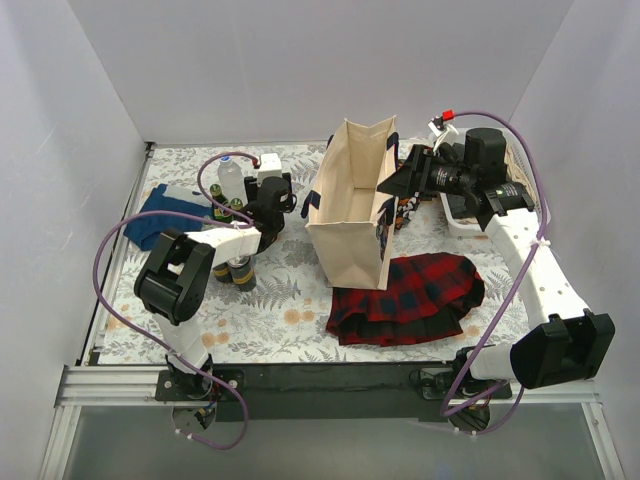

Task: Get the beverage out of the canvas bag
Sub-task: Place the drink at the center of the board.

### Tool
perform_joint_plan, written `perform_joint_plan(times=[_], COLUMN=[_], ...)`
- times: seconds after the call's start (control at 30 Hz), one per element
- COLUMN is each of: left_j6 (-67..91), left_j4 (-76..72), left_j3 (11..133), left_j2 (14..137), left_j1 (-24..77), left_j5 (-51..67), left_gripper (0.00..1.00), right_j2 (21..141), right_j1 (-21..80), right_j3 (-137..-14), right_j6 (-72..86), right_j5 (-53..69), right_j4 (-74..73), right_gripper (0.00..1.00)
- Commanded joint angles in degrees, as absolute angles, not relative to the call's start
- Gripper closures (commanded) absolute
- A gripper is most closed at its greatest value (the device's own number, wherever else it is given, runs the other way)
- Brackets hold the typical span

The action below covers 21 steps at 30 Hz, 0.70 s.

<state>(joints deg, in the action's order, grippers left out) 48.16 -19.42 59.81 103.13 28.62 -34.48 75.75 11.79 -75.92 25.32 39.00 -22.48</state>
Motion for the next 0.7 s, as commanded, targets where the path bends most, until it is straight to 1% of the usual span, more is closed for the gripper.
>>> perform_joint_plan(times=[0.0,0.13,0.17,0.23,0.27,0.33,0.37,0.67], left_j6=[50.45,51.06,51.15,51.24,51.24,51.15,51.15,50.63], left_j4=[-27.68,-26.9,-26.89,-26.81,-26.72,-26.54,-26.46,-25.84], left_j3=[60.29,60.82,60.82,60.82,60.91,61.0,60.91,61.96], left_j2=[97.38,98.17,98.17,98.09,98.09,98.17,97.91,98.09], left_j1=[28.83,28.83,28.83,28.83,28.74,28.83,28.74,28.74], left_j5=[-37.71,-37.09,-37.0,-36.74,-36.65,-36.74,-36.83,-36.56], left_gripper=[0.54,0.49,0.44,0.41,0.37,0.33,0.28,0.24], right_j2=[74.88,74.71,74.71,74.79,74.88,74.88,74.88,74.53], right_j1=[12.13,12.13,12.13,12.13,12.22,12.13,12.13,12.13], right_j3=[-75.15,-75.15,-75.23,-75.23,-75.23,-75.23,-75.15,-74.88], right_j6=[25.22,25.22,25.14,25.22,25.22,25.22,25.22,25.05], right_j5=[39.46,39.29,39.29,39.29,39.37,39.37,39.37,39.2], right_j4=[-21.09,-21.01,-21.01,-21.09,-21.01,-21.09,-21.09,-21.01], right_gripper=[0.33,0.33,0.33,0.33,0.33,0.33,0.33,0.33])
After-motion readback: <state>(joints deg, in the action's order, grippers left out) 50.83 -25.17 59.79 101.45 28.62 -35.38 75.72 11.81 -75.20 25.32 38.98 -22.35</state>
